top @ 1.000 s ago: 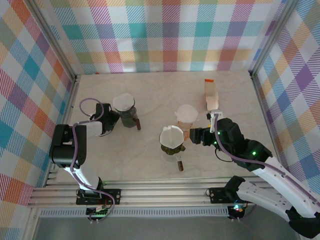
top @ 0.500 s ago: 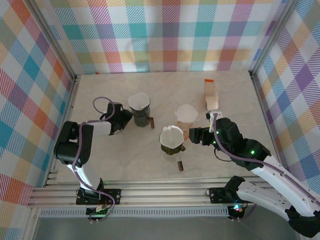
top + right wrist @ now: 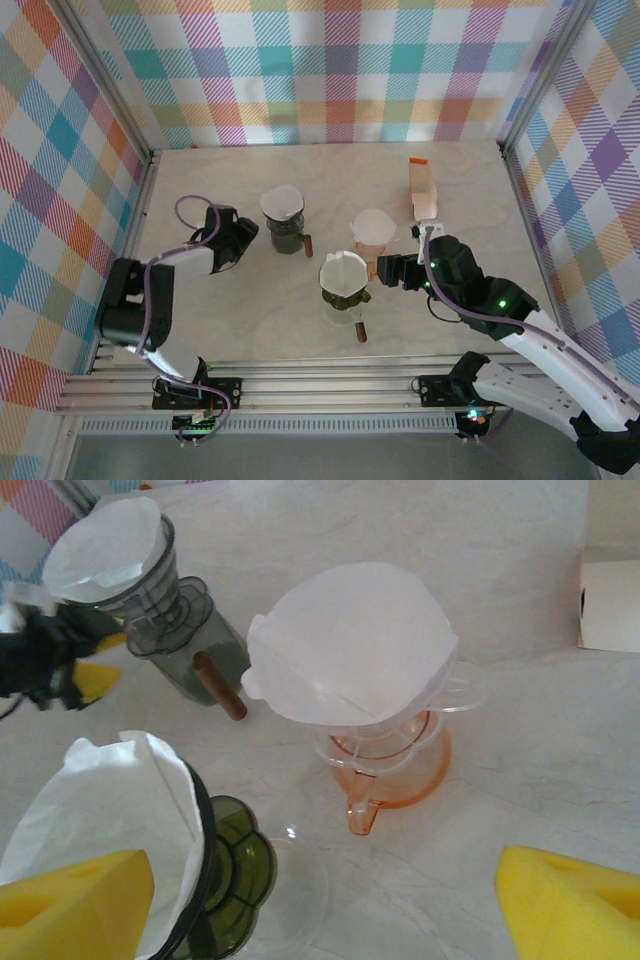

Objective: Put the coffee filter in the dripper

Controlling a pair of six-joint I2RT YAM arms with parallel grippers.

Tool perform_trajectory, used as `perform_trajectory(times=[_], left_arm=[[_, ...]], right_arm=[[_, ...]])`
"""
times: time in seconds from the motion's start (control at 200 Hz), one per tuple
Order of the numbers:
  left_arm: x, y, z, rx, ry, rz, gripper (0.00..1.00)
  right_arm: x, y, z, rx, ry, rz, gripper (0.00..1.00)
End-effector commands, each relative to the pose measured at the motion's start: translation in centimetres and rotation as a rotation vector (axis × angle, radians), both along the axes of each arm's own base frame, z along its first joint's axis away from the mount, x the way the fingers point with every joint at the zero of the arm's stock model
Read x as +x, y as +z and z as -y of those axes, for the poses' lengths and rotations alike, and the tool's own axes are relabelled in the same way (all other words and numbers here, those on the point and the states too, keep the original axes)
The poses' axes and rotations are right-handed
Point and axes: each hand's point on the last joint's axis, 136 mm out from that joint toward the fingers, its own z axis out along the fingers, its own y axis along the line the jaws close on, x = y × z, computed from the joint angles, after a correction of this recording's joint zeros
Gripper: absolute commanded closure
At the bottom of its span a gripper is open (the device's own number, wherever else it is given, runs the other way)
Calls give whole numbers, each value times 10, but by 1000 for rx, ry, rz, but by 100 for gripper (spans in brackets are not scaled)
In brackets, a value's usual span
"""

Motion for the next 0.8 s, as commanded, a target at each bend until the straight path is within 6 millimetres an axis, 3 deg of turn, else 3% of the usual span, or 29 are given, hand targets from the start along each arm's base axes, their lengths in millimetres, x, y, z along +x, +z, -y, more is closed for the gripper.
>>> perform_trajectory(times=[0.0,0.055,0.125,0.225,0.365,0.46,0.58,0.795], left_arm=[[-12,34,-16,66,14,62,21],[-16,55,-20,94,5,106,8],[-21,84,-25,149,-5,163,0],[-28,120,-38,252,0,217,0],[-28,156,-60,433,17,217,0],[-23,158,-69,587,-41,155,0],[-15,145,-83,748,-52,132,0],[-14,84,-110,939,-24,114,0]], right_arm=[[13,0,4,-43,-46,47,8],[19,-1,5,-64,-65,56,0],[24,-2,3,-80,-74,64,1],[30,-4,5,-93,-99,82,1],[34,-1,14,-97,-138,137,1],[32,3,20,-102,-147,171,1],[32,5,35,-102,-219,196,1],[29,13,48,-76,-270,237,1]])
